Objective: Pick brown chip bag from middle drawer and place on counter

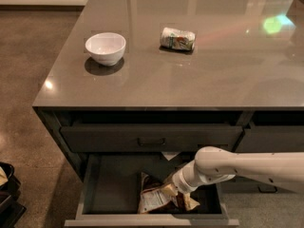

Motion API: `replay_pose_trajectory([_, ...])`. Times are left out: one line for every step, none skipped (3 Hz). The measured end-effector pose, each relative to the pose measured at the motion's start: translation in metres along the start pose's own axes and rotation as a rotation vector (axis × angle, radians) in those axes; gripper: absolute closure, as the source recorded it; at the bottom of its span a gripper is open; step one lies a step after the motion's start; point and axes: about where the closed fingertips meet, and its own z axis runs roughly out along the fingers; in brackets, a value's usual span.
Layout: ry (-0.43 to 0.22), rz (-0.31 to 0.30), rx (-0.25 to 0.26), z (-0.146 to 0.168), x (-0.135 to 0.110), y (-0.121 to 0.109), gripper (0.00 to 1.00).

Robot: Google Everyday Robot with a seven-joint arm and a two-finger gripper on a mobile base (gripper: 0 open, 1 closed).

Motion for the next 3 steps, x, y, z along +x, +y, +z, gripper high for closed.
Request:
replay_pose_trajectory([-0.16,-0.02,-0.05,-0.041,-0.04,-0.009,1.0])
replay_pose_trajectory([-0.338,-0.092,-0.027,-0.137,-0.069,-0.015,1.0])
replay_pose_trajectory([-0.441,-0.138,-0.006,-0.232,-0.058,0.013,1.0])
